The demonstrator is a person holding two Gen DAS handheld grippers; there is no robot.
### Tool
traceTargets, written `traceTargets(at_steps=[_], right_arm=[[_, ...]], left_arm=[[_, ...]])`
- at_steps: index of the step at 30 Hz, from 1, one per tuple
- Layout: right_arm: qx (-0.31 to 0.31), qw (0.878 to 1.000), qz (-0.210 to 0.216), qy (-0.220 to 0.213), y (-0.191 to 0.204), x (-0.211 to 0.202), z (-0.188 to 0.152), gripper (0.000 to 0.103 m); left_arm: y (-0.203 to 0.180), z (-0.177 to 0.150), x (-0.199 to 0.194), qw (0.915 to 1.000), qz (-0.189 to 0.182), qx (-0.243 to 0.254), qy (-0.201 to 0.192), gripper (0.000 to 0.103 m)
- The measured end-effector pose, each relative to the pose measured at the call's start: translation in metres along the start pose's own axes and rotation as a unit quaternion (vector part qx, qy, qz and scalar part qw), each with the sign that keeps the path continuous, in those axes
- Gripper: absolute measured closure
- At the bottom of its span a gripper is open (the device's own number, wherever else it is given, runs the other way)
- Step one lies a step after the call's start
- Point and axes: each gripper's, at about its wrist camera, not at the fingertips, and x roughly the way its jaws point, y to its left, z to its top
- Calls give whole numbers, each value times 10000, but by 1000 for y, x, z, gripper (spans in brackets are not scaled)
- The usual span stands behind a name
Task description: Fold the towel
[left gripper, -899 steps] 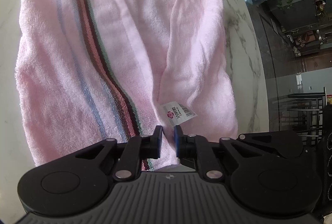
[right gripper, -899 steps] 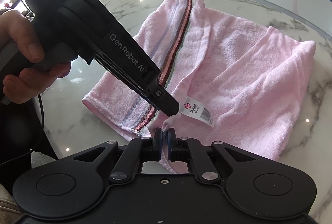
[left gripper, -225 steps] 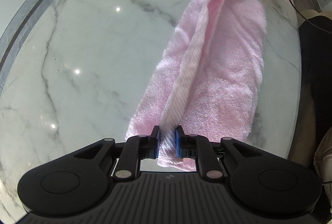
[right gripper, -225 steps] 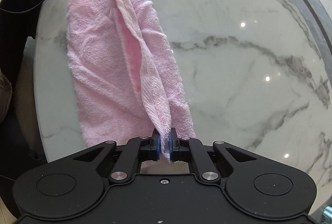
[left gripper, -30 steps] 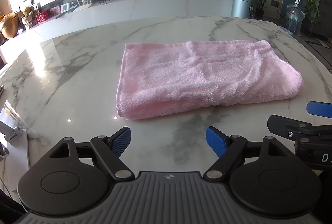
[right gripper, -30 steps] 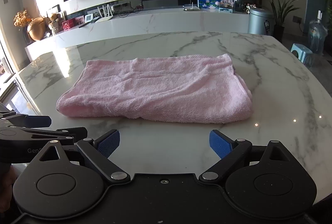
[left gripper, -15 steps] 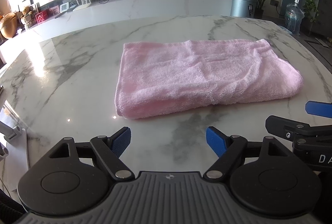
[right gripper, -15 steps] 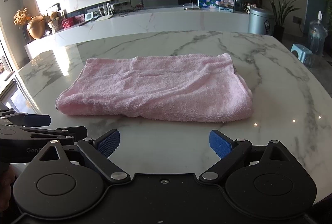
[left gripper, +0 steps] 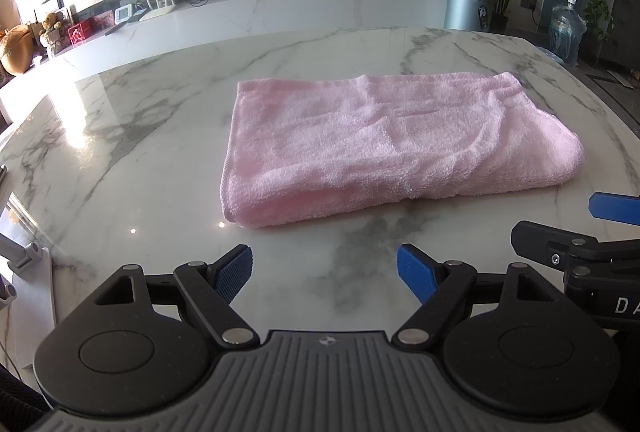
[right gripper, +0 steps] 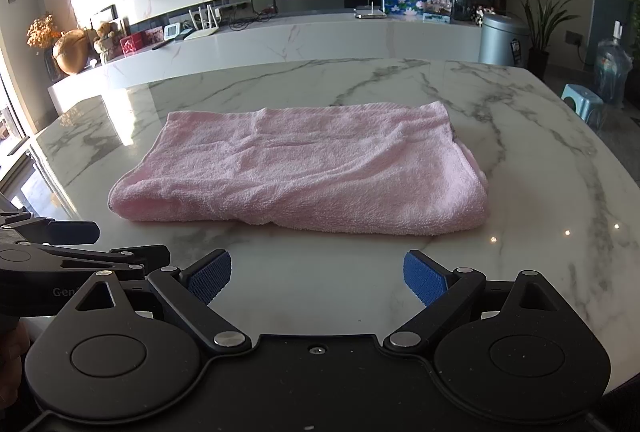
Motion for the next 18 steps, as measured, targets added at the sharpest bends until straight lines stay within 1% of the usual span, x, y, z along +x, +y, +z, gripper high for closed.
traceTargets(at_steps=[18], right_arm=[[-31, 10000, 13, 34, 1, -1, 0, 10]], left_arm=[[0, -1, 0, 10000, -33, -4, -1, 24]])
